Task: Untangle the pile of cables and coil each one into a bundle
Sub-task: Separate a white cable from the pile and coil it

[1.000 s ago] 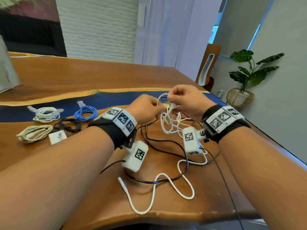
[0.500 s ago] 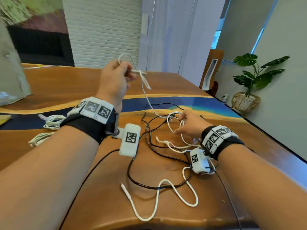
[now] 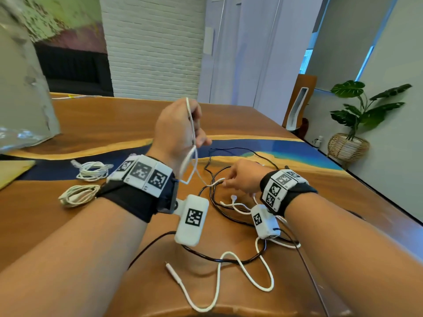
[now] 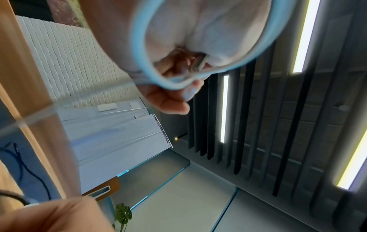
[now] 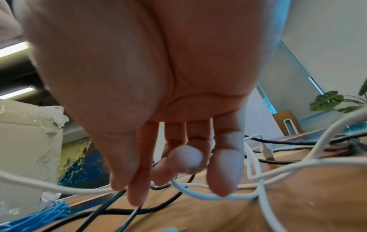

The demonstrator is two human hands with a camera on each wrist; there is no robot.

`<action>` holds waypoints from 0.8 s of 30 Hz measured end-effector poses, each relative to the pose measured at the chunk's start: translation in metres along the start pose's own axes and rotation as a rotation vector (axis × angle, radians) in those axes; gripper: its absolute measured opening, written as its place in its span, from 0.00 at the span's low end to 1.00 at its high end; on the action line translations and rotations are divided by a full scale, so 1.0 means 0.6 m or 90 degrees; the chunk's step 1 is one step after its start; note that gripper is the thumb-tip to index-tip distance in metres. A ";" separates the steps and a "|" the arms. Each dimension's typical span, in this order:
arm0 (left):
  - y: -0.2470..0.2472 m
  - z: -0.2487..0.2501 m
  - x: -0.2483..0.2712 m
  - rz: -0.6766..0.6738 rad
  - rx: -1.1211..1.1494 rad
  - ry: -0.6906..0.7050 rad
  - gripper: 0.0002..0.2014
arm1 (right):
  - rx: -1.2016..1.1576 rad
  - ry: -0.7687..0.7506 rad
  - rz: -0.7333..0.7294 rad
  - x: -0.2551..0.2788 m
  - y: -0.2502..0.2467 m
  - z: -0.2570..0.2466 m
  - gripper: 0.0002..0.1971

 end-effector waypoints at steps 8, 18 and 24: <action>-0.020 0.050 0.006 -0.021 -0.007 0.030 0.13 | 0.157 0.085 -0.069 0.006 0.016 0.051 0.23; 0.036 0.107 0.029 -0.122 -0.203 0.182 0.11 | 0.037 -0.077 0.067 0.013 -0.012 -0.018 0.34; 0.038 0.100 0.035 -0.165 -0.221 0.151 0.12 | -0.071 -0.042 0.009 0.011 -0.009 -0.043 0.11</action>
Point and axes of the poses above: each hand's wrist, its own x-axis away from the middle knuckle, its own y-axis out of the palm, z = x × y, the point moved 8 cm from there along -x, towards the middle knuckle, and after that the axes turned 4 degrees about -x, right-handed, at the moved point
